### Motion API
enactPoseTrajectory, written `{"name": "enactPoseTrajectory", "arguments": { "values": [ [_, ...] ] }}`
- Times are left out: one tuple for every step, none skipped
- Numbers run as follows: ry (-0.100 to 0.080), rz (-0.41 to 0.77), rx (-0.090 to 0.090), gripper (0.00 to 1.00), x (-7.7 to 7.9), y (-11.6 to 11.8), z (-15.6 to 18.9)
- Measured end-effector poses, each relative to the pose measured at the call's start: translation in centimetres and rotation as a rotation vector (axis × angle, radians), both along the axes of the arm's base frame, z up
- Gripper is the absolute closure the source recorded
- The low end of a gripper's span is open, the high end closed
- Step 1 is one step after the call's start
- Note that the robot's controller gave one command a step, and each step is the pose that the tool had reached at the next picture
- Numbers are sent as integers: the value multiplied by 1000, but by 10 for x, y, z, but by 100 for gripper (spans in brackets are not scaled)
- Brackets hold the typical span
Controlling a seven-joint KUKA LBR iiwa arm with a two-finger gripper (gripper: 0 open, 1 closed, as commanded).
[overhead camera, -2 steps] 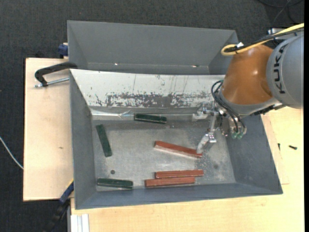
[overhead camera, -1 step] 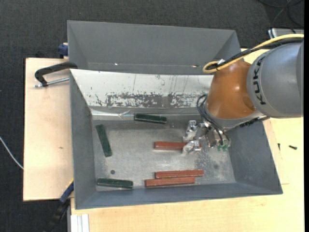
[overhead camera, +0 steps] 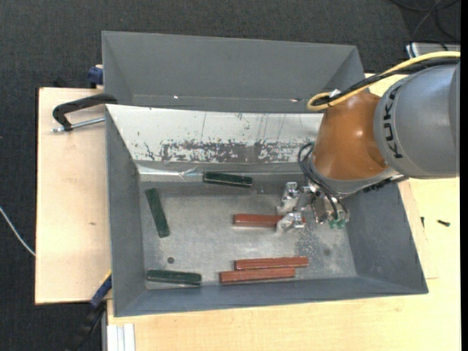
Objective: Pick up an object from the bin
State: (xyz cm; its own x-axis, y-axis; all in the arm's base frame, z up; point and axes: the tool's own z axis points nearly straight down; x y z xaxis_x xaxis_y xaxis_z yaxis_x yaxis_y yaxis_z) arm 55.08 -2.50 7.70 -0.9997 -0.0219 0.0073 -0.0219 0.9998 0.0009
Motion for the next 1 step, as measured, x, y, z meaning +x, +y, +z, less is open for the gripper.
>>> {"name": "enactPoseTrajectory", "arguments": {
  "values": [
    [-14,-6,0,100,3,8,138]
  ]
}}
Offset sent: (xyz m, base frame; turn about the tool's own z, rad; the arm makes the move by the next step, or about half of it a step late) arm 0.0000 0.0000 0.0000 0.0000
